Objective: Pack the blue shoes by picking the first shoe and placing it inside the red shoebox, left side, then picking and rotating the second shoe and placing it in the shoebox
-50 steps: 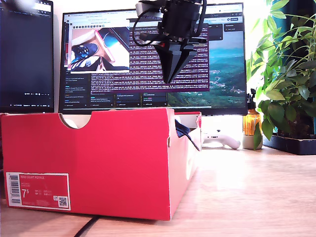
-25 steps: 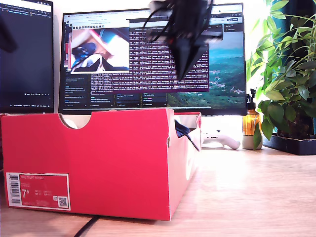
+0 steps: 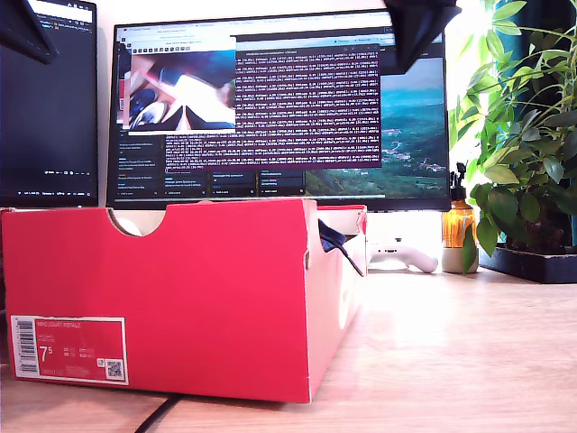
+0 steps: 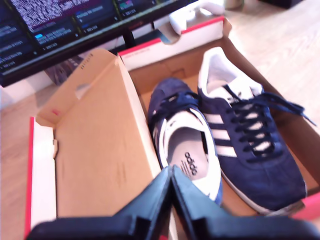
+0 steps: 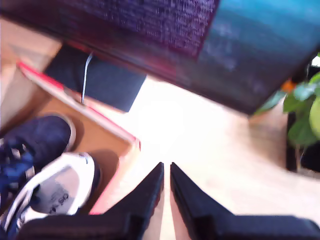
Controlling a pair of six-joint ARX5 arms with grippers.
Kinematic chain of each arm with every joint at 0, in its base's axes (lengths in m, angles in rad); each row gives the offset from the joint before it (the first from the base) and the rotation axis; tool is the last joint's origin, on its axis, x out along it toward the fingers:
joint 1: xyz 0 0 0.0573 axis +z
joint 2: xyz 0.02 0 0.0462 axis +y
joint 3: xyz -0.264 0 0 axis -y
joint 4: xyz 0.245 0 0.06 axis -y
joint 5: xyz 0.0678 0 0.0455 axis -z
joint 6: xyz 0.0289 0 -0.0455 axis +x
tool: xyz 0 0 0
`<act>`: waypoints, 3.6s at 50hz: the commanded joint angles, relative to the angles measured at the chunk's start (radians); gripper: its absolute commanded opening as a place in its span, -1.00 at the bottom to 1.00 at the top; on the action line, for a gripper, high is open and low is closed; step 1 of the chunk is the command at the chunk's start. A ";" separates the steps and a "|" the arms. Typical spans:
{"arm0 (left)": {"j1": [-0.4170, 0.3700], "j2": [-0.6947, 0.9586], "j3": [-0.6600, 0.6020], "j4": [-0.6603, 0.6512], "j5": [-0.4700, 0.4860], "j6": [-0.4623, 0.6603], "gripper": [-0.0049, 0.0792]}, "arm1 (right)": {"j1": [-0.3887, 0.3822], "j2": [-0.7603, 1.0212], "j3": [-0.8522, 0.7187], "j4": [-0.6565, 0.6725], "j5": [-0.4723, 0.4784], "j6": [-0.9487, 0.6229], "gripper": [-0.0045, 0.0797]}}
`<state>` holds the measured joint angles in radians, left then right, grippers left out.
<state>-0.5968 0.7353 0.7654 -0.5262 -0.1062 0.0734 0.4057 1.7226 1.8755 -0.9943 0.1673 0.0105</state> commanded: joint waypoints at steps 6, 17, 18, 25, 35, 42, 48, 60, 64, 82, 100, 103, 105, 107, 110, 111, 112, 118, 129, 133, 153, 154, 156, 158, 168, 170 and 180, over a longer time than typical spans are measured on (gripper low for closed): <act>0.043 0.024 -0.008 0.092 0.082 0.013 -0.93 | -0.015 -0.132 -0.277 0.196 0.001 0.015 -0.92; 0.152 0.089 -0.018 0.235 0.231 0.058 -0.93 | -0.028 -0.277 -0.517 0.431 0.001 0.008 -0.92; 0.167 0.097 -0.023 0.247 0.249 0.058 -0.93 | -0.031 -0.288 -0.535 0.447 0.000 0.008 -0.92; 0.273 0.145 -0.055 0.360 0.372 0.062 -0.93 | -0.056 -0.333 -0.647 0.547 0.000 -0.034 -0.92; 0.433 0.198 -0.056 0.475 0.490 0.083 -0.93 | -0.129 -0.372 -0.785 0.708 -0.001 -0.026 -0.91; 0.527 0.256 -0.056 0.471 0.570 0.071 -0.93 | -0.178 -0.373 -0.842 0.763 -0.001 -0.013 -0.91; 0.558 0.294 -0.056 0.471 0.624 0.113 -0.93 | -0.204 -0.378 -0.869 0.813 -0.003 -0.032 -0.91; 0.586 0.307 -0.059 0.409 0.628 0.162 -0.93 | -0.272 -0.431 -0.979 0.888 -0.012 -0.045 -0.91; 0.601 0.306 -0.071 0.400 0.641 0.163 -0.93 | -0.289 -0.484 -1.065 0.946 -0.047 -0.044 -0.91; 0.655 0.296 -0.168 0.489 0.729 0.109 -0.93 | -0.290 -0.744 -1.271 1.046 -0.129 -0.072 -0.91; 0.667 0.170 -0.405 0.697 0.709 -0.003 -0.93 | -0.286 -0.800 -1.391 1.023 -0.135 -0.068 -0.91; 0.667 0.143 -0.441 0.712 0.696 -0.003 -0.93 | -0.286 -0.831 -1.434 1.056 -0.136 -0.066 -0.91; 0.667 0.127 -0.465 0.720 0.697 -0.003 -0.93 | -0.285 -0.854 -1.460 1.066 -0.135 -0.067 -0.91; 0.667 0.115 -0.488 0.736 0.697 -0.003 -0.93 | -0.285 -0.878 -1.482 1.077 -0.136 -0.067 -0.91; 0.667 0.101 -0.520 0.762 0.697 -0.004 -0.93 | -0.283 -0.911 -1.516 1.109 -0.136 -0.066 -0.91; 0.667 0.097 -0.531 0.771 0.696 -0.009 -0.93 | -0.283 -0.921 -1.524 1.115 -0.136 -0.065 -0.91; 0.667 0.093 -0.540 0.780 0.696 -0.012 -0.93 | -0.282 -0.931 -1.533 1.119 -0.137 -0.064 -0.91; 0.669 0.089 -0.601 0.846 0.689 -0.022 -0.93 | -0.275 -0.982 -1.588 1.141 -0.135 -0.064 -0.91; 0.674 0.088 -0.710 0.978 0.693 -0.025 -0.93 | -0.277 -1.072 -1.701 1.218 -0.133 -0.064 -0.91; 0.681 0.088 -0.742 1.014 0.696 -0.025 -0.93 | -0.277 -1.103 -1.725 1.211 -0.134 -0.066 -0.91; 0.696 0.087 -0.792 1.081 0.726 -0.108 -0.93 | -0.277 -1.324 -1.822 1.155 -0.130 -0.059 -0.91; 0.697 0.087 -0.792 1.081 0.724 -0.108 -0.93 | -0.277 -1.338 -1.822 1.147 -0.129 -0.058 -0.91; 0.700 0.087 -0.792 1.082 0.717 -0.108 -0.93 | -0.278 -1.366 -1.822 1.127 -0.113 -0.058 -0.91; 0.705 0.087 -0.792 1.081 0.714 -0.108 -0.93 | -0.279 -1.392 -1.822 1.104 -0.090 -0.059 -0.91; 0.726 0.044 -0.792 1.084 0.717 -0.108 -0.93 | -0.280 -1.540 -1.822 1.041 -0.080 -0.056 -0.91; 0.729 0.024 -0.792 1.081 0.728 -0.109 -0.93 | -0.280 -1.575 -1.822 1.032 -0.080 -0.056 -0.91; 0.736 -0.100 -0.792 1.064 0.757 -0.145 -0.93 | -0.277 -1.726 -1.822 0.959 -0.110 -0.057 -0.91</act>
<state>0.1390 0.6651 0.0048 0.5400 0.6445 -0.0654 0.1204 0.0090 0.0616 -0.0299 0.0624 -0.0502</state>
